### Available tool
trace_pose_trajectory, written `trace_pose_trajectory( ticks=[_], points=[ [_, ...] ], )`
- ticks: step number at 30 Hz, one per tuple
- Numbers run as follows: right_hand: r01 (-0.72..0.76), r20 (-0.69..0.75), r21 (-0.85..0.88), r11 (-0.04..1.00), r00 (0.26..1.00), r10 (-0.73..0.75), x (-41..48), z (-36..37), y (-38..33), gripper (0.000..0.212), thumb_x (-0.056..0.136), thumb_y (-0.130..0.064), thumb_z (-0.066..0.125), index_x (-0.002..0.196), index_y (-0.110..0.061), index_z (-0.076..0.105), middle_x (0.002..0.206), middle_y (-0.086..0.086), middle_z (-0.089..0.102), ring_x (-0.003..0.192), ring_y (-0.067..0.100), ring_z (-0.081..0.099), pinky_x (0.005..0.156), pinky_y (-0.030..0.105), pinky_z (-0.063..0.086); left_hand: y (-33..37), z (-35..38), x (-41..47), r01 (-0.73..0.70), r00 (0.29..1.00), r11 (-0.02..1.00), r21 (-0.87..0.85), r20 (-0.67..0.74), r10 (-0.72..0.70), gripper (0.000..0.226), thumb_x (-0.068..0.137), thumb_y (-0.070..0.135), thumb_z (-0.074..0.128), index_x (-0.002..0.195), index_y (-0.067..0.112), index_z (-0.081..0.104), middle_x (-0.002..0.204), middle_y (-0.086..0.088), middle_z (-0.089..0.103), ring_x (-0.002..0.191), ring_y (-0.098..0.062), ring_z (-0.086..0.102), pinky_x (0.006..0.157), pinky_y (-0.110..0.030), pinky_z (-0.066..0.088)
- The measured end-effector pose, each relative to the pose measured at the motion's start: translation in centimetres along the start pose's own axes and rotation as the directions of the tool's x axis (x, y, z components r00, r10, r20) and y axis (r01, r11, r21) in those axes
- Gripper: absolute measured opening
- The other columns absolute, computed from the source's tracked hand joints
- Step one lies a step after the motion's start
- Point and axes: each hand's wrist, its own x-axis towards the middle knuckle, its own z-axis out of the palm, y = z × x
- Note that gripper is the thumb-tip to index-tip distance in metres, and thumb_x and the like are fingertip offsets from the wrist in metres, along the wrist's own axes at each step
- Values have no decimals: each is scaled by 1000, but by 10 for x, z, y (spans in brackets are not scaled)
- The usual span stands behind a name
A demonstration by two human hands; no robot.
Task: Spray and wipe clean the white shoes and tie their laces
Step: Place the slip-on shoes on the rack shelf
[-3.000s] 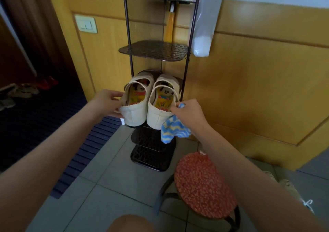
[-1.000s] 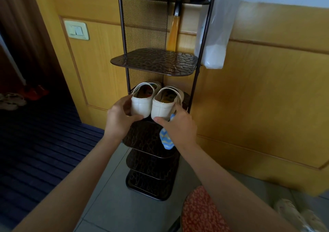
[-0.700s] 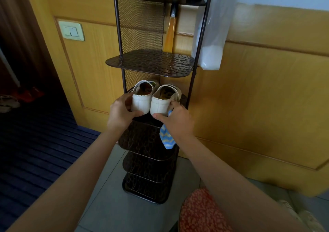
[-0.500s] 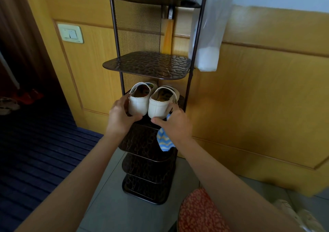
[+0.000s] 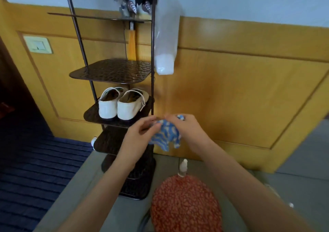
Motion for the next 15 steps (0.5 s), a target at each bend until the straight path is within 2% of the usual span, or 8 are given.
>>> trace_pose_trajectory(
  ticks=[1,2,4,8,12,15],
  points=[
    [-20,38,54,998,999,18,-8,-13,1,38,84,-36,66,86,2,62,83,25,63,77,39,61,77,48,51,0,12,-4,10,998,1000,3,57,-11,28,85,15,66,112,23,64,105,7,66,97,-5,63,79,-19,53],
    [-45,72,96,994,997,38,-16,-26,4,33,84,-31,68,97,0,66,96,21,68,89,34,66,84,46,52,1,22,-8,-1,997,1000,21,81,-1,29,83,11,68,109,22,66,103,6,68,95,-7,65,76,-19,54],
    [-57,112,153,987,993,39,-32,-51,11,28,84,-18,70,108,-4,66,105,15,69,98,27,67,86,37,55,3,40,-13,-44,997,997,70,65,40,25,79,8,71,100,21,71,94,4,71,90,-10,67,76,-23,56],
    [-26,69,172,985,998,15,-58,-95,31,24,82,-7,69,105,1,67,104,21,68,93,28,68,80,33,57,11,80,-22,-12,993,995,97,114,0,12,75,10,75,82,21,73,79,6,71,74,-5,67,64,-14,52],
    [-52,-60,118,992,996,60,-77,-134,54,21,80,0,69,101,5,66,93,18,67,79,23,65,68,24,56,18,126,-31,38,967,996,78,247,-56,16,76,6,74,91,5,73,80,-1,70,62,3,65,54,-9,48],
    [-117,-133,120,986,982,133,-92,-166,76,12,80,1,70,92,-2,68,91,15,67,79,24,65,73,31,57,17,160,-37,48,928,992,113,363,-86,19,77,2,72,95,5,71,79,2,67,62,5,63,56,-9,49]
  ],
)
